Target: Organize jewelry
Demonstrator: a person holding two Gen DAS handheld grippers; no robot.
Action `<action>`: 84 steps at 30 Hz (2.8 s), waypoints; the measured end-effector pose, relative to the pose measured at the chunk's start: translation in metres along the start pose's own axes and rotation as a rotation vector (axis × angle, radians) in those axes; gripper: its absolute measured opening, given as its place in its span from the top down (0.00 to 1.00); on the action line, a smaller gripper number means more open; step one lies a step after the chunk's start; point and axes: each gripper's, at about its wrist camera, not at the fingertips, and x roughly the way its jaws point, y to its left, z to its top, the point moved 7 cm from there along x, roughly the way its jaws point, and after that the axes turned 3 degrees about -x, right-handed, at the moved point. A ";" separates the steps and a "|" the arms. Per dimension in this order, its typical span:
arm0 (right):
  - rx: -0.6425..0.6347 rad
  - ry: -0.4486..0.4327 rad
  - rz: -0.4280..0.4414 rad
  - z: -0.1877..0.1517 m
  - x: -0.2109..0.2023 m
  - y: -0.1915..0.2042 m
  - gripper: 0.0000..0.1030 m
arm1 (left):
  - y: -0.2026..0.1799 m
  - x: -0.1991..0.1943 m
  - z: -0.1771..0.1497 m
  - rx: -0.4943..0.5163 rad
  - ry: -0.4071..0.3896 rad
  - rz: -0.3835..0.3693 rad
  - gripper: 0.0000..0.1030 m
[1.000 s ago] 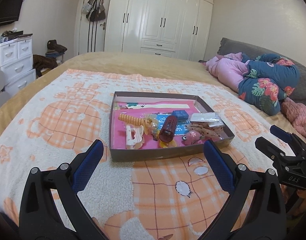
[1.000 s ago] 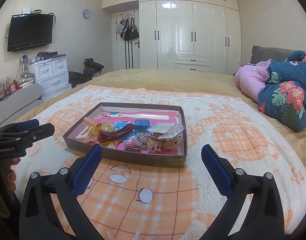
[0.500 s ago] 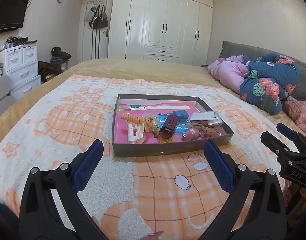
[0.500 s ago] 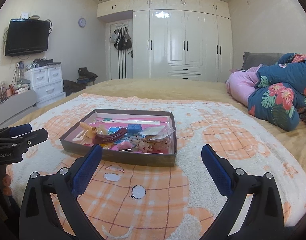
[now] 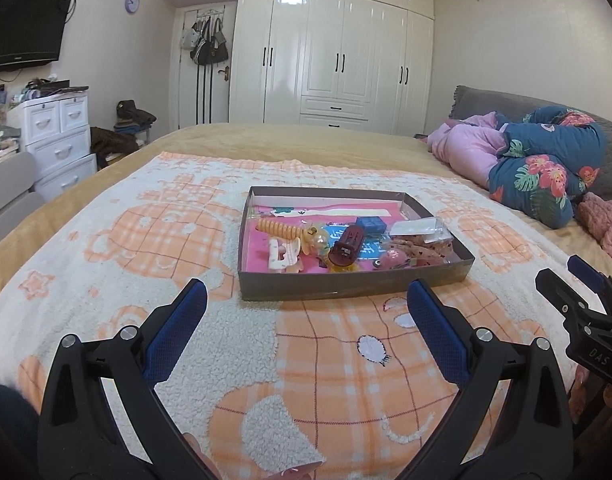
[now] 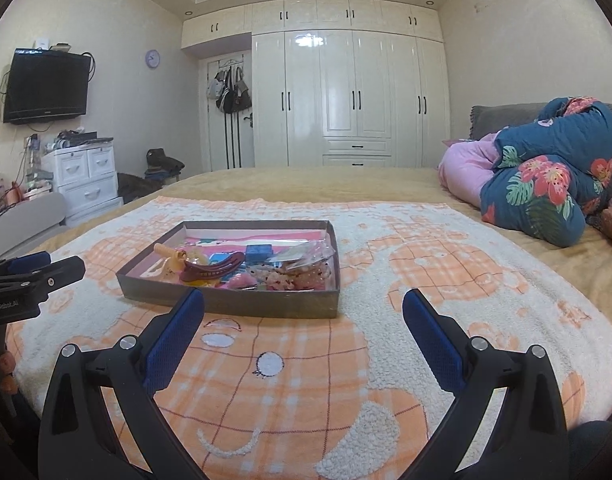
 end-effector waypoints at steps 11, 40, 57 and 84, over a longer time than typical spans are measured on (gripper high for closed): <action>-0.033 -0.069 -0.040 -0.001 -0.002 -0.001 0.06 | -0.003 -0.003 0.002 0.011 -0.069 -0.008 0.11; -0.033 -0.048 -0.022 -0.007 0.001 0.004 0.06 | -0.001 -0.002 0.004 0.006 -0.070 -0.003 0.11; -0.033 -0.044 -0.014 -0.008 0.002 0.005 0.06 | -0.001 -0.001 0.004 0.007 -0.070 -0.001 0.11; -0.034 -0.046 -0.016 -0.008 0.001 0.005 0.06 | -0.001 -0.002 0.003 0.008 -0.071 0.003 0.11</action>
